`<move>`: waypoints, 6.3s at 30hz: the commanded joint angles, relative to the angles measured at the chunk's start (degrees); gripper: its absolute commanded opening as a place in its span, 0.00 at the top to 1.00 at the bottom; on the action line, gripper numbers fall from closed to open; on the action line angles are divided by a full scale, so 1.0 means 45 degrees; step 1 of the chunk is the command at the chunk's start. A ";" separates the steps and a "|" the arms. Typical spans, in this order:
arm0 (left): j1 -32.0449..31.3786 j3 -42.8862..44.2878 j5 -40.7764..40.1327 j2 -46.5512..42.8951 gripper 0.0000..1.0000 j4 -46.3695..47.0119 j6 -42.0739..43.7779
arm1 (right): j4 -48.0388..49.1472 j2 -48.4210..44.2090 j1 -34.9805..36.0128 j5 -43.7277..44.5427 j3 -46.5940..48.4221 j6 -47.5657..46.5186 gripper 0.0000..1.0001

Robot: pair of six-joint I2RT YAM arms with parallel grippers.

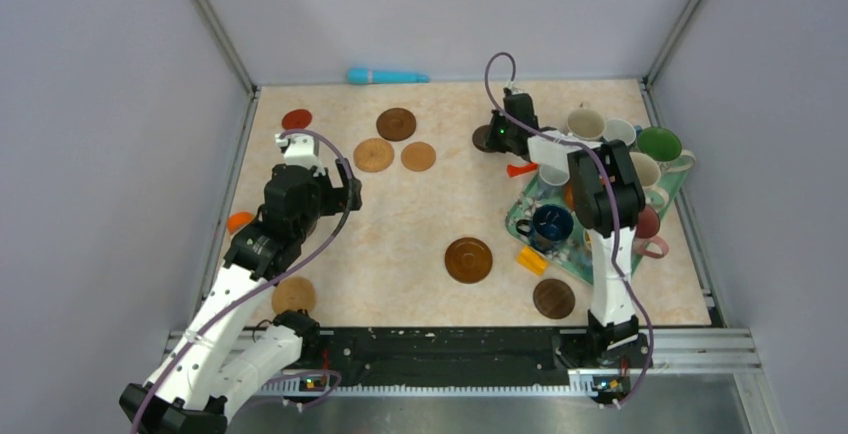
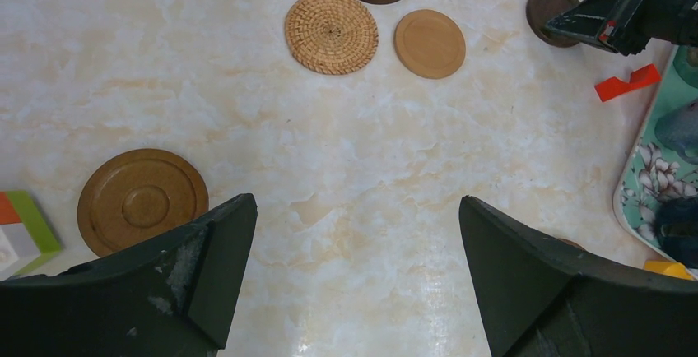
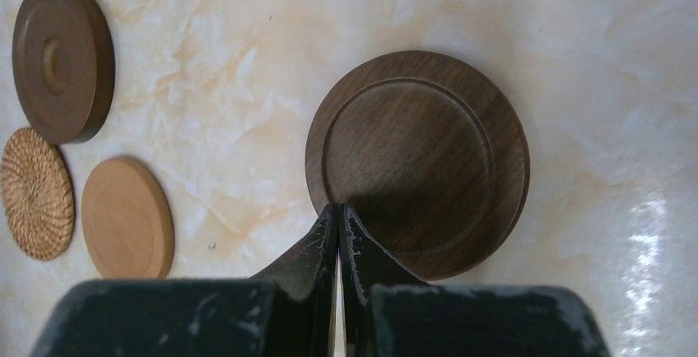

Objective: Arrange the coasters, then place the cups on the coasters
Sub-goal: Move the coaster to the center of the board.

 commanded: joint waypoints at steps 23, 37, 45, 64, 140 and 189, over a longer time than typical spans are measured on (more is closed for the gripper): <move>-0.0029 0.0343 -0.0501 0.0050 0.01 0.0298 0.0197 | 0.1921 -0.2253 0.2688 -0.1968 -0.4713 0.1277 1.00; -0.0033 0.0363 -0.0606 0.0179 0.01 0.0262 0.0195 | 0.2148 -0.1690 0.3349 -0.2093 -0.4202 0.1137 1.00; -0.0034 0.0363 -0.0577 0.0228 0.01 0.0270 0.0195 | 0.2185 -0.1313 0.3354 -0.1991 -0.3529 0.0794 1.00; -0.0028 0.0334 -0.0635 0.0197 0.01 0.0233 0.0195 | 0.1582 -0.0516 0.3350 -0.1509 -0.2182 -0.0098 1.00; 0.9318 1.3757 0.5601 2.0568 0.30 0.6507 -0.6371 | 0.1399 -1.2334 0.3408 -0.1469 -0.9211 -0.0066 0.04; 0.8507 1.4609 0.7103 2.1305 0.32 0.3598 -0.5255 | 0.1334 -1.2061 0.3422 -0.1704 -0.8774 0.0404 0.06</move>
